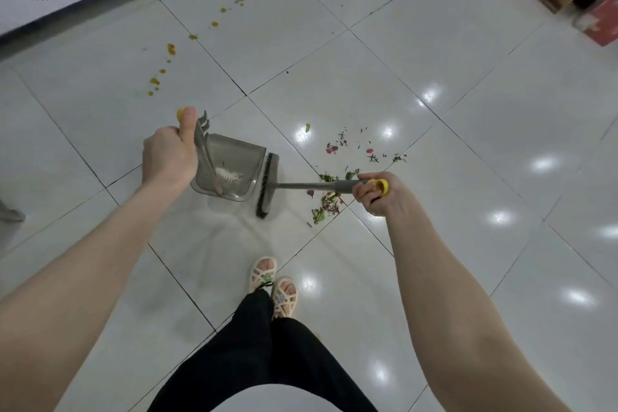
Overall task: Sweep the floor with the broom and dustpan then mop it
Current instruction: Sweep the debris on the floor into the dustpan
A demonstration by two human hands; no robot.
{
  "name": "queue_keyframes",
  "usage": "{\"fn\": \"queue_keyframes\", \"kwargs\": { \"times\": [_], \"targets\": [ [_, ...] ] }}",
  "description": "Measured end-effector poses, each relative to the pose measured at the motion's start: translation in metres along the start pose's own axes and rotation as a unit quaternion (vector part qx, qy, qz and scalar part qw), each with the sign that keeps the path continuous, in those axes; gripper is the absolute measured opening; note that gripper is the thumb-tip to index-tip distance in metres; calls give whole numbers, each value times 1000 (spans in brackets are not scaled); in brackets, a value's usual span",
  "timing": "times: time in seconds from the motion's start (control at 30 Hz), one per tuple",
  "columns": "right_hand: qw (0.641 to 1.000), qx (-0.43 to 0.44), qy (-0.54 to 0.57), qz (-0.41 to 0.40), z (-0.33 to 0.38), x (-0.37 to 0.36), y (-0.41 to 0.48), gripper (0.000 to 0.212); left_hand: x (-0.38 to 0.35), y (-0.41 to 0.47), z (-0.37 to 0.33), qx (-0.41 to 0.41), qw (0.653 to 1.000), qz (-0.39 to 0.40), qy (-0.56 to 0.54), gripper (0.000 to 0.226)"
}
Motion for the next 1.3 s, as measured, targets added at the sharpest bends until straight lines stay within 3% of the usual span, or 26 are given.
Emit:
{"fn": "queue_keyframes", "kwargs": {
  "times": [0.3, 0.6, 0.73, 1.0, 1.07, 1.17, 1.3],
  "targets": [
    [998, -13, -55, -38, 58, -15, 20, 19, -28, 28, -41, 12, 1000, 11, 15, 72],
    [992, -27, -112, -60, 158, 26, 31, 19, -80, 27, -102, 61, 998, -9, 0, 70],
    [983, -44, -170, -48, 227, 54, 35, 8, -116, 5, -133, 113, 991, -62, -14, 75],
    [963, -63, -260, -41, 332, 82, 16, 29, -170, -65, -183, 210, 967, -138, -52, 75],
    [957, -59, -283, -33, 344, 78, 14, 35, -176, -78, -186, 230, 961, -145, -53, 76],
    [951, -58, -302, -10, 347, 72, 9, 16, -178, -95, -187, 244, 954, -166, -57, 78],
    [943, -74, -324, 9, 343, 70, 7, 15, -180, -125, -176, 265, 943, -185, -76, 81]
  ]
}}
Point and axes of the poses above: each hand's wrist, its own y-axis towards the middle knuckle, its own x-axis out of the back of the hand, z = x × y, the point moved 4 cm from there along y, towards the middle knuckle, and after that the axes turned 2 degrees about x, right-handed, at the moved point
